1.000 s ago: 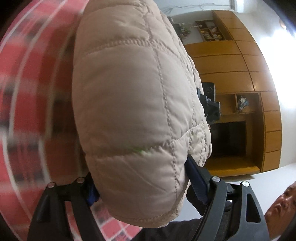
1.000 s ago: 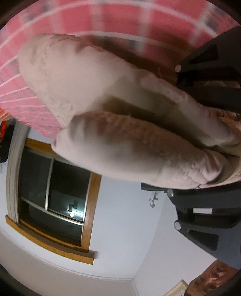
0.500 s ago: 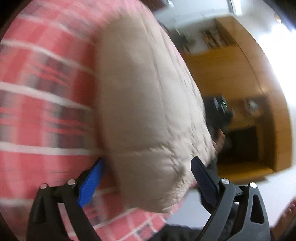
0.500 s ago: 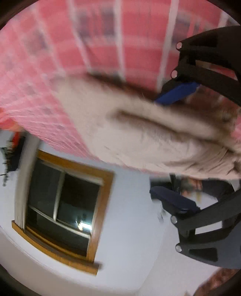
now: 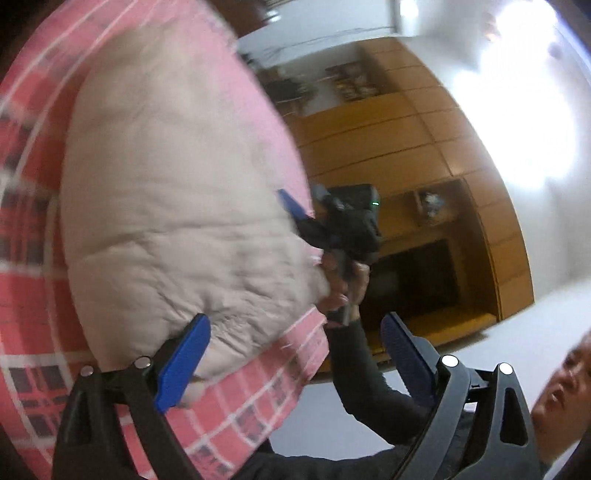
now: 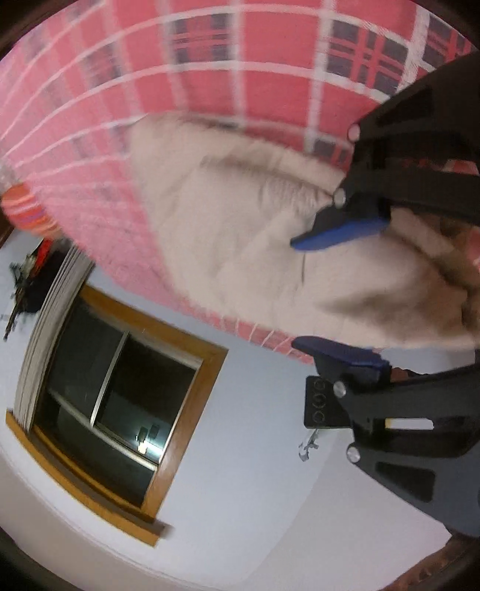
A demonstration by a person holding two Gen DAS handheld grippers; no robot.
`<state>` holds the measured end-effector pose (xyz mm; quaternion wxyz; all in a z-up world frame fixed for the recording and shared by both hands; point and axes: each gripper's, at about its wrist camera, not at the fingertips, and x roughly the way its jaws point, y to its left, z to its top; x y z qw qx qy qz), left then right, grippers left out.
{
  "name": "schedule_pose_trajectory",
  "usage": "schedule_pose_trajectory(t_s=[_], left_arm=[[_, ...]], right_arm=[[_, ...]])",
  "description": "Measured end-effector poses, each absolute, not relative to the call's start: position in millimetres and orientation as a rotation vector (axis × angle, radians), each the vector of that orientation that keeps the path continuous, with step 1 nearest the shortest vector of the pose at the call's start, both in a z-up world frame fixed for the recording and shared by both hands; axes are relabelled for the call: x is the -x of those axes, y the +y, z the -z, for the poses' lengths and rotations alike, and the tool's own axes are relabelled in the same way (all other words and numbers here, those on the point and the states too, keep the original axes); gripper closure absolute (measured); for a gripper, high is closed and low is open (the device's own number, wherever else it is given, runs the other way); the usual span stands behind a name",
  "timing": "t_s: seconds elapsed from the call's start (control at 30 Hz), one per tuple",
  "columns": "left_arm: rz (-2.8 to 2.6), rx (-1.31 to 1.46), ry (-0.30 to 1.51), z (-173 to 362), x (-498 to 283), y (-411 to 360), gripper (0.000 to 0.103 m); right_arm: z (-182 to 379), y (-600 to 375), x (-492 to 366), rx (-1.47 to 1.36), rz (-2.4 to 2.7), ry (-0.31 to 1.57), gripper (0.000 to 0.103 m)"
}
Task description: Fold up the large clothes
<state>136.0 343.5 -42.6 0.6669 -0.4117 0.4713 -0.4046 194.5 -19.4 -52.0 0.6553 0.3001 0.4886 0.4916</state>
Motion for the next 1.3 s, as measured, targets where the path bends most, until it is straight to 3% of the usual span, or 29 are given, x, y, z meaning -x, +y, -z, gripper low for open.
schedule_pose_trajectory(t_s=[0.07,0.13,0.23,0.4,0.63,0.87,1.07,1.1,1.17,1.23,1.3], left_arm=[[0.924,0.937,1.056,46.0,-138.5,345.2,0.02],[0.927,0.936,1.06,42.9,-136.1,346.1,0.02],[0.953,0.907,1.056,25.9,-139.9,356.9,0.014],[0.947,0.906,0.851,-30.2,-174.5,386.6,0.009],[0.851,0.963,0.992,30.5,-250.6,383.0,0.009],[0.905,0.928,0.884,-15.1,-200.6,394.7,0.006],[0.86,0.877,0.975,16.1,-177.9,369.0,0.005],[0.854,0.891,0.959,12.5,-173.9,372.0,0.005],[0.802,0.877,0.884,-10.8,-150.3,380.1,0.004],[0.673,0.746,0.815,-39.9,-113.2,378.9,0.004],[0.456,0.498,0.797,-60.7,-69.0,364.8,0.004]], right_arm=[[63.0,-13.3,-198.1,-0.696,-1.105,1.131,0.064],[68.4,-14.7,-195.9,-0.703,-1.106,1.137,0.064],[43.8,-25.5,-189.0,-0.722,-1.132,1.081,0.062],[8.9,-28.7,-152.6,-0.681,-1.287,1.008,0.062],[59.7,-7.5,-134.2,-0.639,-1.212,1.148,0.066],[12.6,-28.5,-106.0,-0.691,-1.261,1.012,0.062],[40.2,-6.7,-99.3,-0.575,-1.154,1.095,0.061],[34.4,-7.2,-94.3,-0.568,-1.143,1.075,0.059],[14.1,-6.4,-75.7,-0.536,-1.118,1.017,0.042],[-12.4,-8.4,-48.5,-0.435,-1.012,0.928,0.007],[-38.3,-6.8,-14.0,-0.294,-0.855,0.805,0.005]])
